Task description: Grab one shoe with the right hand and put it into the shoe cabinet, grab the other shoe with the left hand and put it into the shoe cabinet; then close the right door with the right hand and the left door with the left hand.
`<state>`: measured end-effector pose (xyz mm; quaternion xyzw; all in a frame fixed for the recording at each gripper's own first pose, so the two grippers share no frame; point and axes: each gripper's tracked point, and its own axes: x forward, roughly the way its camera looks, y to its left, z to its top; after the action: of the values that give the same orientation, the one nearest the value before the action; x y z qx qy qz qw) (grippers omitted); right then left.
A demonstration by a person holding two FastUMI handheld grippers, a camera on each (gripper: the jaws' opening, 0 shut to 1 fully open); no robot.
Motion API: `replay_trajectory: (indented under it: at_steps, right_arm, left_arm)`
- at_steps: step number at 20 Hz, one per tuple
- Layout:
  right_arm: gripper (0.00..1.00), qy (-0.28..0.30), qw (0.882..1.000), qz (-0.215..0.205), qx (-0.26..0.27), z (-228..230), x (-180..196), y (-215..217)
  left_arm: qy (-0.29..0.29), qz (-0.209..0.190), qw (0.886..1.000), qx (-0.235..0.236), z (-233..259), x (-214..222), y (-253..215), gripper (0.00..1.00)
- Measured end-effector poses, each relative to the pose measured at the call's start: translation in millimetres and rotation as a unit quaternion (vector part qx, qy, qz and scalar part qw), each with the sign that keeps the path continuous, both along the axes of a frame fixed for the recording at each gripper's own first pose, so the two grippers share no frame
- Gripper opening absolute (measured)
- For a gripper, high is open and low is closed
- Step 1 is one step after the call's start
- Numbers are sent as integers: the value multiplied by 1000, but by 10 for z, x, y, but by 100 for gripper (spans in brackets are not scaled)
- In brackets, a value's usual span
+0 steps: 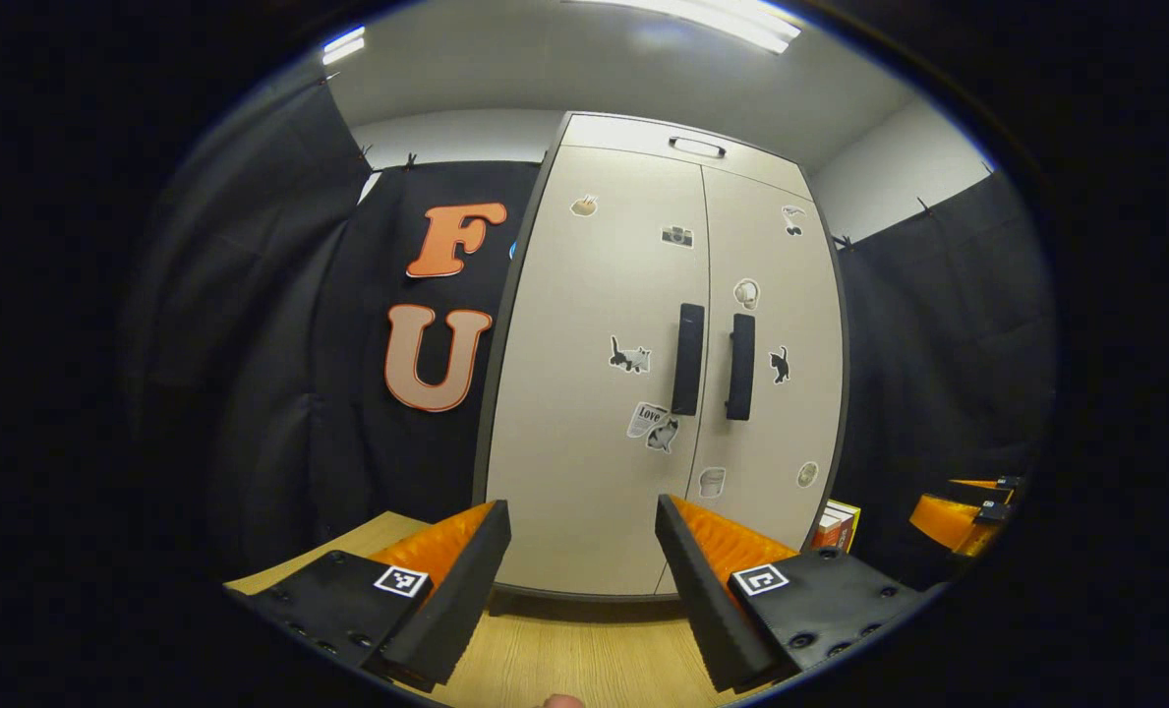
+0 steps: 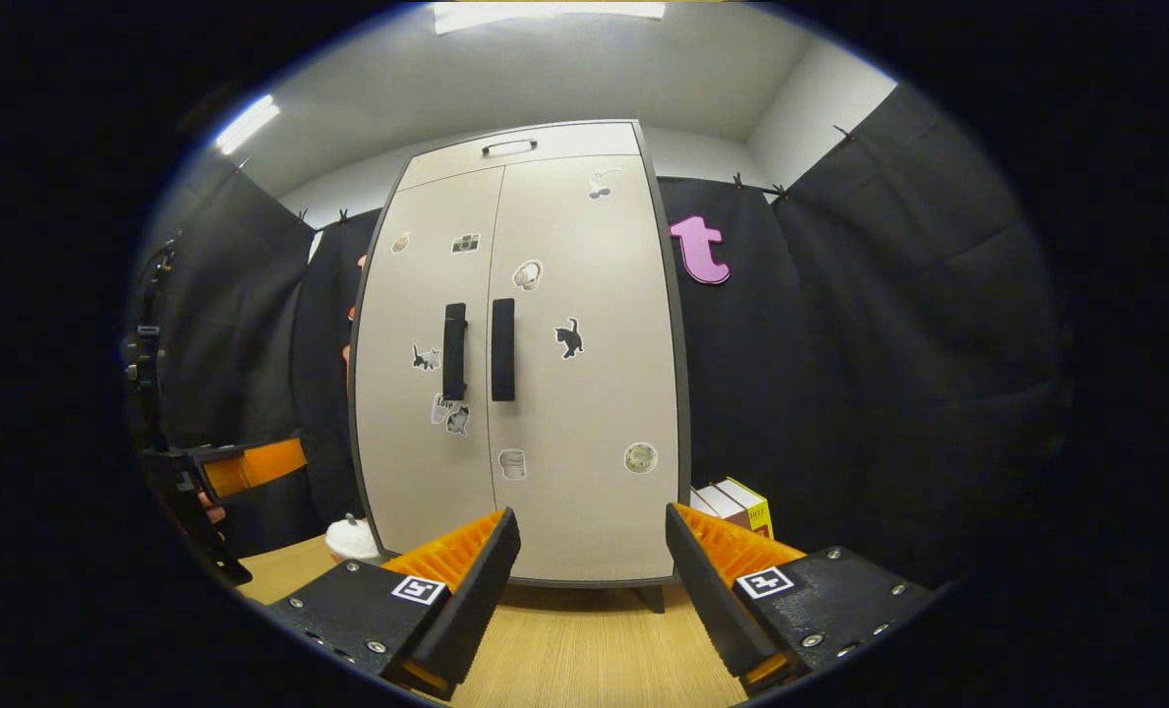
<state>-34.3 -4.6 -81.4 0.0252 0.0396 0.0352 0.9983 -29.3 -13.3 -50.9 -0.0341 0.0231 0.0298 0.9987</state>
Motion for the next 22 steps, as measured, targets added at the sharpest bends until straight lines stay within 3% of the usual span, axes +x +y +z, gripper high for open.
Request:
replay_trajectory:
  at_steps: [6,22]
  right_arm:
    - [92,2,1000,-10,-2,2,-37,-75]
    - [92,-14,1000,-7,18,130,-7,28]
  left_arm:
    - [5,16,1000,6,19,-101,168,96]
    - [-2,-4,1000,16,77,-145,17,96]
